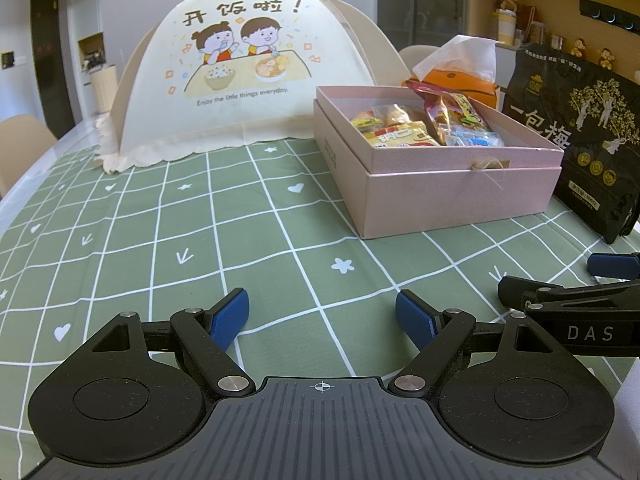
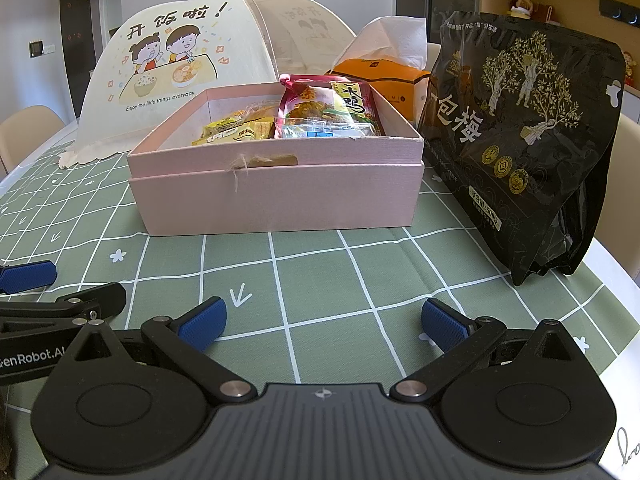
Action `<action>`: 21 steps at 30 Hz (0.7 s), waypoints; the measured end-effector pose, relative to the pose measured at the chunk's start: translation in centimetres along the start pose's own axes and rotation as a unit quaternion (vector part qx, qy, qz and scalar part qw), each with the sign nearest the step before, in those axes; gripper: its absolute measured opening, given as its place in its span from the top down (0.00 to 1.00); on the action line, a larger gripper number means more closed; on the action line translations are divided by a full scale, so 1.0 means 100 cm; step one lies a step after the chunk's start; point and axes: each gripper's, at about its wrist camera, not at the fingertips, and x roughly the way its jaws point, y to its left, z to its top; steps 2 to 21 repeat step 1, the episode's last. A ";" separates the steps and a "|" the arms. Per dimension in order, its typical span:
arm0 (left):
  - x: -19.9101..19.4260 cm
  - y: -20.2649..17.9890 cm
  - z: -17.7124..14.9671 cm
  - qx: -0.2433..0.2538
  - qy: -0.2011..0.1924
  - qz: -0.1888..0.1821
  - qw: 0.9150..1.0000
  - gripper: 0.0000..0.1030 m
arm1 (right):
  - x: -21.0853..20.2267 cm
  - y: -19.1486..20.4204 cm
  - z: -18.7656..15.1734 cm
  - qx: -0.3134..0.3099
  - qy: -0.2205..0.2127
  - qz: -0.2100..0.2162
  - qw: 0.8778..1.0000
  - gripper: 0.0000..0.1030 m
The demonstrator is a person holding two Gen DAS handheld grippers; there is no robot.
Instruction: Organize snacks
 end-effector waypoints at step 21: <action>0.000 0.000 0.000 -0.001 0.000 0.000 1.000 0.16 | 0.000 0.000 0.000 0.000 0.000 0.000 1.000 0.00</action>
